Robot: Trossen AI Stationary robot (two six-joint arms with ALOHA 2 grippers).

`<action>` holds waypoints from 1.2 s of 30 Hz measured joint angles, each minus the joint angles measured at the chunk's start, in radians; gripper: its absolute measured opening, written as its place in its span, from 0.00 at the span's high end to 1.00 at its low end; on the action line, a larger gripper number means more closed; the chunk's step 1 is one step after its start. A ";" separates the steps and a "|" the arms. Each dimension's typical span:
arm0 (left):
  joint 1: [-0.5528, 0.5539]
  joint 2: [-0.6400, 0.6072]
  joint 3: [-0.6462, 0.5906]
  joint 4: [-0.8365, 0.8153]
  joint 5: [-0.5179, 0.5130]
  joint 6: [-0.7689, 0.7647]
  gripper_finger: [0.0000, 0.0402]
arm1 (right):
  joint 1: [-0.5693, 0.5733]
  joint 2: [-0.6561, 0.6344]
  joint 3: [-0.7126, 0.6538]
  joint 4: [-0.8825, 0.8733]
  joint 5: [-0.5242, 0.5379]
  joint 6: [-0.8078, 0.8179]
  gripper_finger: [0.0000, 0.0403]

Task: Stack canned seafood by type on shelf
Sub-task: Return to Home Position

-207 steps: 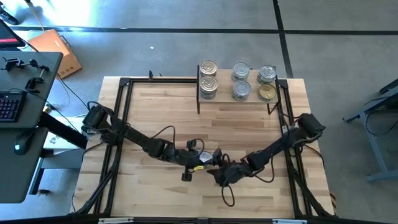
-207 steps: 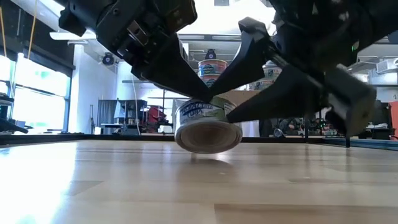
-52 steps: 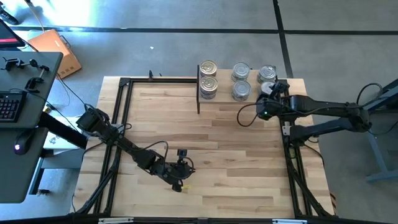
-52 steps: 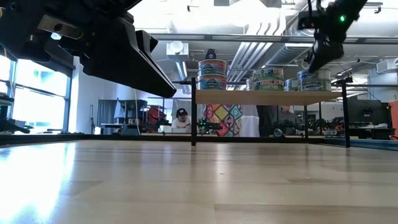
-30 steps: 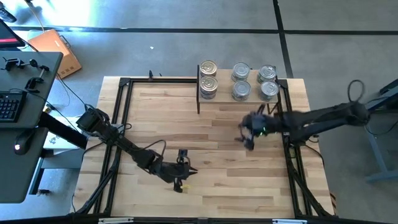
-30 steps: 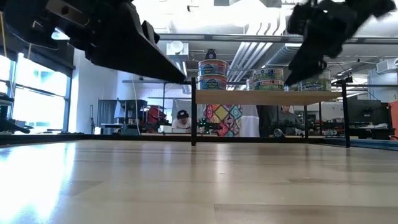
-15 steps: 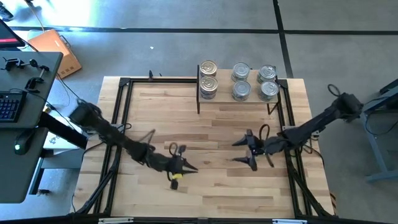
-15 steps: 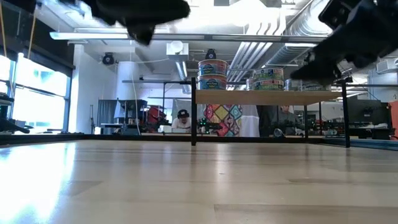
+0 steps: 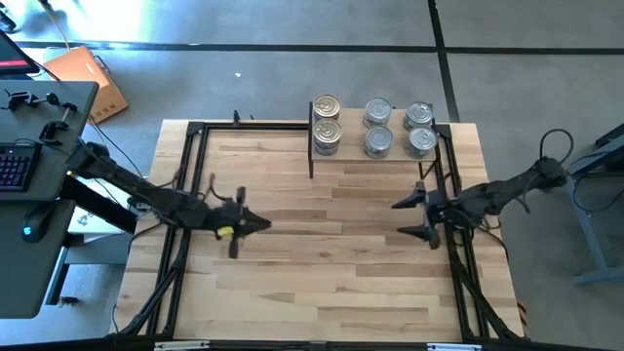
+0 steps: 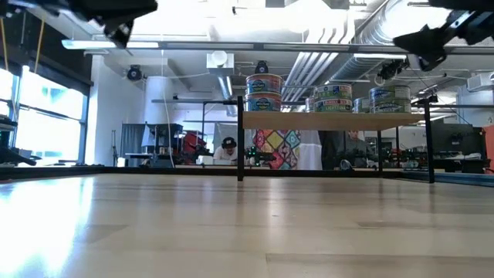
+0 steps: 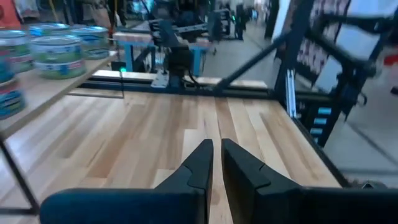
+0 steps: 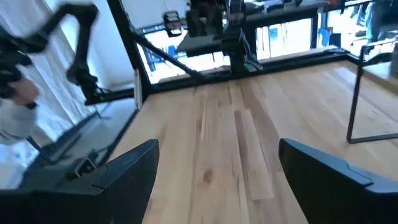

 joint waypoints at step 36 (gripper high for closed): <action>0.150 -0.842 -0.347 -0.414 -0.044 -0.086 0.97 | 0.001 -0.358 -0.225 -0.088 -0.089 -0.111 0.99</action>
